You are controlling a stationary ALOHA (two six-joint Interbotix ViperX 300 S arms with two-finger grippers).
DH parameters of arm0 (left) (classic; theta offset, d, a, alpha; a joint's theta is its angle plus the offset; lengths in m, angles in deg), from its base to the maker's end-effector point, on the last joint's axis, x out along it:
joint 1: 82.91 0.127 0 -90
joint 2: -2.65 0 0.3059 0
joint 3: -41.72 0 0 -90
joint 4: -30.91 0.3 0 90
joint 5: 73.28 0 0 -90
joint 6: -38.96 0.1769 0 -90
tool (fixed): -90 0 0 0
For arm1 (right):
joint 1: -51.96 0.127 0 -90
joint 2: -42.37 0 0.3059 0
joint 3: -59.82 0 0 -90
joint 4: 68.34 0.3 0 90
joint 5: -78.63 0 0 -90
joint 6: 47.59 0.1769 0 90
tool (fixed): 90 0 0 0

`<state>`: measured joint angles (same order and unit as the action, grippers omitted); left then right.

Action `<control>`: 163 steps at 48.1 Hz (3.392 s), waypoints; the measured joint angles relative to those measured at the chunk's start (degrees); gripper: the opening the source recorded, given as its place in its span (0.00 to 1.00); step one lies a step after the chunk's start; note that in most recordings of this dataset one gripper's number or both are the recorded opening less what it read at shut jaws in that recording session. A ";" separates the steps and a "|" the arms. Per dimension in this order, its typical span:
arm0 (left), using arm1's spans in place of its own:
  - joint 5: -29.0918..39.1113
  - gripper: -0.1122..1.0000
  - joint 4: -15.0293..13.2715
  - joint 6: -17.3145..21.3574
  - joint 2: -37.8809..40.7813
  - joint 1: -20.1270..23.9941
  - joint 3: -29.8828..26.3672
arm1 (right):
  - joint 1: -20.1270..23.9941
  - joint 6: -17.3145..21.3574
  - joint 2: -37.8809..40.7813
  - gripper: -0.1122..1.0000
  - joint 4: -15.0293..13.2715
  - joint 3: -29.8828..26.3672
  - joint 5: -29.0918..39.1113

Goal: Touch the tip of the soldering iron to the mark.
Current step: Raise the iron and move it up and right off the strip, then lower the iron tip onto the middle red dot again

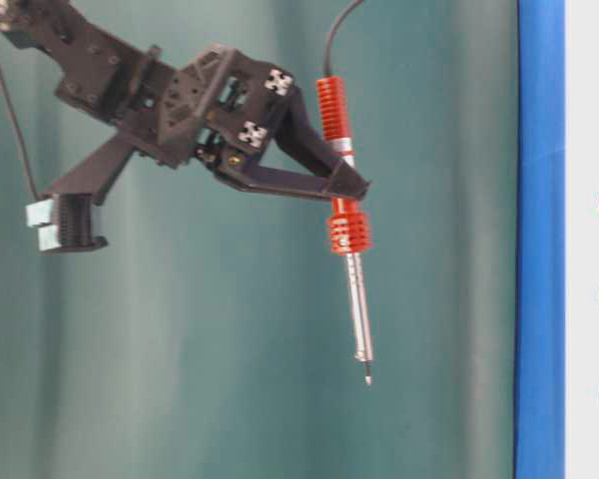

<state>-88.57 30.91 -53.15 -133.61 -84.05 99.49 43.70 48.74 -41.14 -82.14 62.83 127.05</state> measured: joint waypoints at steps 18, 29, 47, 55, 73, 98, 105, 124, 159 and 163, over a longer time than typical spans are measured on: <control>0.00 0.10 0.00 0.00 -0.26 0.09 0.00 | 0.18 0.18 -0.70 0.16 -0.09 0.70 0.88; 0.00 0.10 0.00 0.00 -0.44 0.09 0.00 | 0.18 0.79 -5.10 0.16 -0.09 5.89 1.23; 0.00 0.10 0.00 0.00 -0.44 0.00 0.00 | 0.53 1.49 -10.99 0.16 0.09 11.43 1.14; 0.00 0.10 0.00 -0.09 -0.44 0.00 0.00 | 0.53 1.58 -10.99 0.16 0.09 11.51 1.14; -0.09 0.10 0.00 0.00 -0.44 0.09 0.00 | 0.53 1.58 -10.81 0.16 0.09 11.51 1.14; 0.00 0.10 0.00 0.00 -0.44 0.00 0.00 | 0.53 1.67 -0.53 0.16 0.18 11.60 -2.64; 0.00 0.10 0.00 0.00 -0.53 0.09 0.00 | 0.53 1.85 2.72 0.16 0.18 11.60 -4.39; 0.00 0.10 0.00 0.00 -0.44 0.09 0.09 | -0.53 2.02 7.47 0.16 0.18 11.69 -6.42; -0.09 0.10 0.00 0.00 -0.44 0.09 0.18 | -0.35 1.58 7.56 0.16 0.44 11.69 -5.71; -0.09 0.10 0.00 0.00 -0.44 0.09 0.18 | -0.26 1.58 7.56 0.16 0.44 11.69 -5.62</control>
<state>-88.66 30.91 -53.15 -134.05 -83.96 99.66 43.44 50.32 -33.59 -81.70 74.52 121.43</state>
